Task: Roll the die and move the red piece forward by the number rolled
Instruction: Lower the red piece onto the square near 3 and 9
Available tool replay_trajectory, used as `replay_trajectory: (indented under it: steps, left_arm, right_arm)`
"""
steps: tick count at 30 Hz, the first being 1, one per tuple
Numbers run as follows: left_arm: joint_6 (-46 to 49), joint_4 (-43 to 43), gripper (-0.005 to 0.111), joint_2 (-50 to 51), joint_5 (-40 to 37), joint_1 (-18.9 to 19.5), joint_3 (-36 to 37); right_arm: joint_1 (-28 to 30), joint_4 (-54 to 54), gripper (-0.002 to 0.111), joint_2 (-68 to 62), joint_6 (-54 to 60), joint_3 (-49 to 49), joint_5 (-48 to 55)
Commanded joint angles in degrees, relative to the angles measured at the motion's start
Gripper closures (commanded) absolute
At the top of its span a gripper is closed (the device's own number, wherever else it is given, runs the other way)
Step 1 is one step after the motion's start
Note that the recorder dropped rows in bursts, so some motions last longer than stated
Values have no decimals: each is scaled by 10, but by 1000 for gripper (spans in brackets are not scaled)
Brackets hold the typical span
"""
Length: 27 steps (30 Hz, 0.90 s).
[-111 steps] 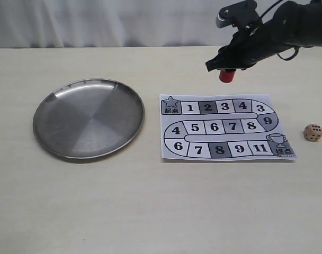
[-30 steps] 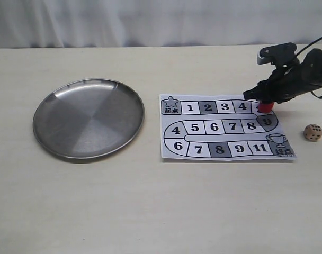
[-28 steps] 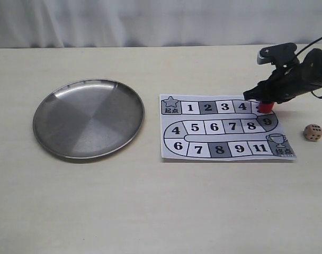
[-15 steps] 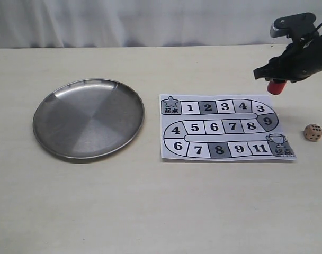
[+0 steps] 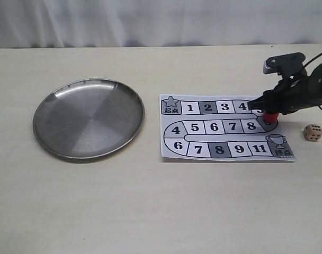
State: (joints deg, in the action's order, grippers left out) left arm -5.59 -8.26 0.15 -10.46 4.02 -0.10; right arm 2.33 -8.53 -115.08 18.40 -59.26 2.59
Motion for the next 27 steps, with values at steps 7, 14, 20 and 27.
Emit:
replay_trajectory:
  steps: [7, 14, 20, 27]
  left_arm:
    - [-1, 0, 107, -1, 5, 3, 1]
    - [-1, 0, 107, -1, 5, 3, 1]
    - [-1, 0, 107, -1, 5, 3, 1]
    - [-1, 0, 107, -1, 5, 3, 1]
  right_arm:
    - [2, 2, 104, -21, 0, 10, 44]
    - [2, 2, 104, -21, 0, 10, 67]
    - [2, 2, 104, -21, 0, 10, 84]
    - [2, -2, 104, -8, -4, 10, 99]
